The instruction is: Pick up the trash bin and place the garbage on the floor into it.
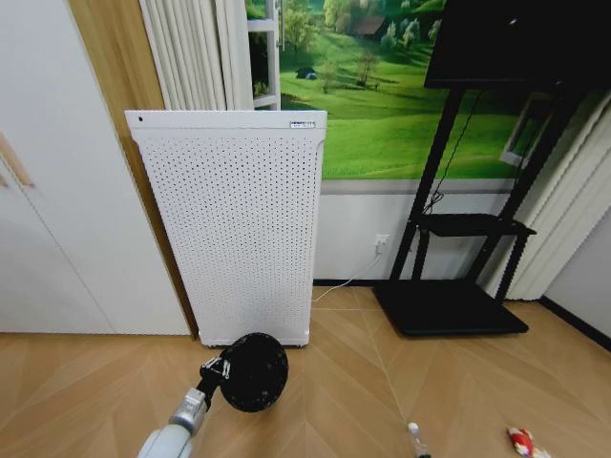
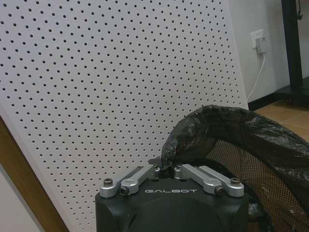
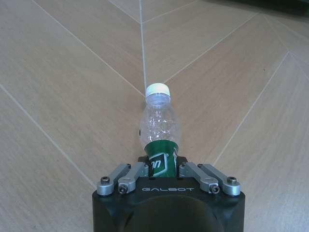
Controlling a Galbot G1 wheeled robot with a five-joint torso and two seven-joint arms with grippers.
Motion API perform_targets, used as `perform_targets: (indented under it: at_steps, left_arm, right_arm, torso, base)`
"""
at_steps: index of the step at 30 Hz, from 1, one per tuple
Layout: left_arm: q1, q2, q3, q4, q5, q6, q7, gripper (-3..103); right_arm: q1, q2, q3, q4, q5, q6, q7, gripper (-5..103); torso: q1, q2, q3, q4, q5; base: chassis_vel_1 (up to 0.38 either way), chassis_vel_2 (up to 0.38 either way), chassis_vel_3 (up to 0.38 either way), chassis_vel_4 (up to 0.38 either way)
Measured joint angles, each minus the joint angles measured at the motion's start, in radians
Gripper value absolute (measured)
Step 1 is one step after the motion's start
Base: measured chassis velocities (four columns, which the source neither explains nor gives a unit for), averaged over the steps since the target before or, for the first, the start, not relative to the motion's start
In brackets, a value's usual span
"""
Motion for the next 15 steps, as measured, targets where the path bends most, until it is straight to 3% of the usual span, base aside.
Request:
perform_targets:
  at_steps: [15]
  left_arm:
    - [-0.051,-0.028,0.069,-0.001,-0.018,0.004,-0.017,7]
  right_arm:
    - [-0.088,-0.087,0.137,0.202,0.005,0.002,0.0,22]
  torso:
    - [0.0,0.0,0.0,-0.0001,-0.0002]
  base:
    - [0.0,0.0,0.0,0.0]
